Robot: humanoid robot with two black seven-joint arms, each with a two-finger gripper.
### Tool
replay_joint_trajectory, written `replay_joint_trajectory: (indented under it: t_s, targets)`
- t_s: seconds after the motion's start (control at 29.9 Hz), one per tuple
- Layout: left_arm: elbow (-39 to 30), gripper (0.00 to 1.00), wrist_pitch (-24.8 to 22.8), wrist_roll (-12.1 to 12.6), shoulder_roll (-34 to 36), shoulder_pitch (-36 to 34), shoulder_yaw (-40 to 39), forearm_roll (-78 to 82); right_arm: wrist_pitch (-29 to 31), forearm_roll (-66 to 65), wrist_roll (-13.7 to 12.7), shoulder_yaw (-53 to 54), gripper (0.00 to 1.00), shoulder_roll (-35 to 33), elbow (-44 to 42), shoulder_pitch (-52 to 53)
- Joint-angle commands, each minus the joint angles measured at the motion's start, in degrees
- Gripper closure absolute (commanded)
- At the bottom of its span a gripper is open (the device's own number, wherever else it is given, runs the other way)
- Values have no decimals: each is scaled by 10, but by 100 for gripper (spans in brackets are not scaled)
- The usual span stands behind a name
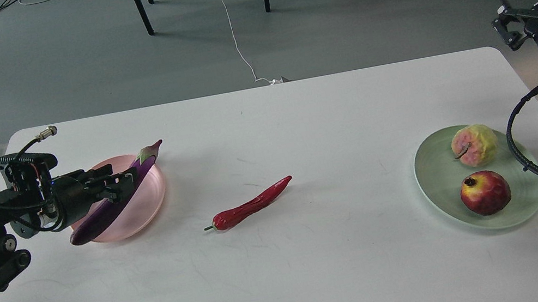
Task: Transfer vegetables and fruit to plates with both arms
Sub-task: 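Lift the eggplant and lower it onto the pink plate, then move the left gripper to the red chili pepper and grasp it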
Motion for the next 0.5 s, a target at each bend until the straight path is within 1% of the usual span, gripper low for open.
replay_joint_trajectory:
  t_s: [0.0, 0.1, 0.17, 0.23, 0.4, 0.47]
  targets:
    - [-20, 21, -2, -1, -1, -22, -3, 3, 2, 0, 0, -1, 1, -2, 0, -1]
    - [-70, 21, -4, -1, -14, -70, -1, 7, 2, 0, 0, -1, 1, -2, -1, -2]
    - [-109, 21, -7, 1, -27, -91, -1, 17, 2, 0, 0, -1, 1, -1, -1, -2]
    - [-139, 23, -9, 3, -50, -103, -1, 60, 2, 0, 0, -1, 1, 0, -1, -2]
    - [-144, 27, -9, -1, -127, -96, 10, 250, 2, 0, 0, 1, 1, -3, -2, -3]
    - [-140, 27, -9, -1, -143, -93, 30, 289, 2, 0, 0, 0, 1, -6, -2, -3]
